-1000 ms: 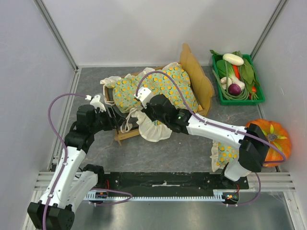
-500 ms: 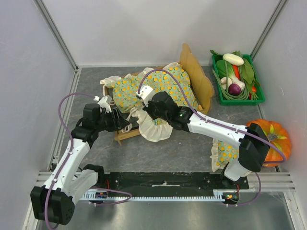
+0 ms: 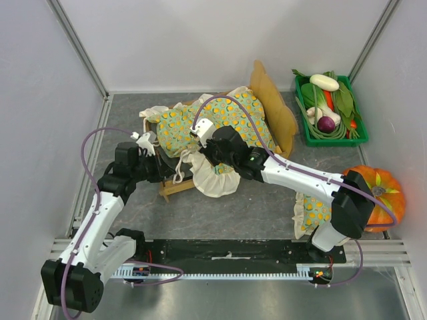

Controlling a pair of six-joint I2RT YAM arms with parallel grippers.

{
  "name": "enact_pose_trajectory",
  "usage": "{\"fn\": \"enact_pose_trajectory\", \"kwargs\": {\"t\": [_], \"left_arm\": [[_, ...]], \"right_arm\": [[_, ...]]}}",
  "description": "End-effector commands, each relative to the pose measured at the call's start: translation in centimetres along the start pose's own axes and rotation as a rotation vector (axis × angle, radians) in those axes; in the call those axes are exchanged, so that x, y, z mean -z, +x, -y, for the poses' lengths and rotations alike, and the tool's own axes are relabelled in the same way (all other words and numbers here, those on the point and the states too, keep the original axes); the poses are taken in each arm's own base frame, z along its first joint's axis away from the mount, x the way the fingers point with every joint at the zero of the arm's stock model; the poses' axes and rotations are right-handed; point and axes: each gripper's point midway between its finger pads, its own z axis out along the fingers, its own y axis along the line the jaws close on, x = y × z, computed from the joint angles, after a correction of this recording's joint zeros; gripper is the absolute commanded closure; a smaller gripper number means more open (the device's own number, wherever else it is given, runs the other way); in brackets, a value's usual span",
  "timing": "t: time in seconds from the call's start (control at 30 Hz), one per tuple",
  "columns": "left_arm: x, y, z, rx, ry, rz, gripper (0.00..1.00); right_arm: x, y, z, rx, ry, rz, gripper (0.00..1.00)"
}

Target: Set up the pet bed

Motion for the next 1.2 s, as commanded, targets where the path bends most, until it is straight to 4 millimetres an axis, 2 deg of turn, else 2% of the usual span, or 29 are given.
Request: {"fn": "enact_pose_trajectory", "kwargs": {"t": [0.0,0.1,0.13,0.17,0.3,0.47,0.5,0.6,0.67,0.83,0.9,0.93,0.97,1.07,1.17], "left_arm": [[3.3,-4.1,4.4,-0.1,0.117,0.1,0.98],[3.9,-4.1,4.7,-0.117,0.116,0.094,0.98],[3.8,-3.9,4.3,-0.113,0.102,0.091,0.9],[3.5,-3.7,3.8,-0.109,0.081,0.089,0.98],[3.2,-2.6,4.0,-0.093,0.116,0.054,0.98],[5.0,-2.7,6.1,-0.078,0.193,0.07,0.98],[5.9,-3.3,7.2,-0.084,0.225,0.089,0.98],[7.5,-3.2,9.7,-0.076,0.332,0.068,0.98],[8.0,-2.4,10.5,-0.066,0.383,0.029,0.98],[7.8,1.9,9.8,-0.008,0.419,-0.139,0.98],[7.5,3.1,9.4,0.003,0.423,-0.17,0.98],[7.0,3.5,8.2,0.017,0.355,-0.172,0.98],[6.3,3.9,7.1,0.032,0.306,-0.182,0.8],[4.8,4.1,4.3,0.053,0.157,-0.177,0.46],[4.1,2.5,3.1,0.048,0.078,-0.113,0.38]], "right_arm": [[0.5,-2.7,0.7,-0.005,0.002,0.07,1.0],[0.5,-2.9,0.6,-0.006,-0.004,0.074,1.0],[0.5,-2.8,0.5,-0.029,-0.006,0.074,1.0],[0.5,-3.0,0.5,-0.032,-0.007,0.077,1.0],[0.6,-3.1,0.4,-0.034,-0.013,0.081,1.0],[0.9,-3.4,0.9,-0.042,-0.002,0.092,1.0],[0.9,-3.4,1.0,-0.041,-0.003,0.09,1.0],[1.0,-3.6,1.1,-0.045,-0.005,0.097,1.0],[1.1,-3.7,1.0,-0.049,-0.008,0.101,1.0],[1.2,-3.7,0.8,-0.06,-0.017,0.108,1.0],[1.2,-3.7,0.6,-0.062,-0.026,0.111,1.0],[1.1,-3.6,0.5,-0.063,-0.031,0.108,1.0],[1.1,-3.6,0.4,-0.066,-0.033,0.108,1.0],[1.1,-3.4,0.3,-0.07,-0.037,0.105,1.0],[1.4,-3.2,0.3,-0.075,-0.037,0.105,1.0]]}}
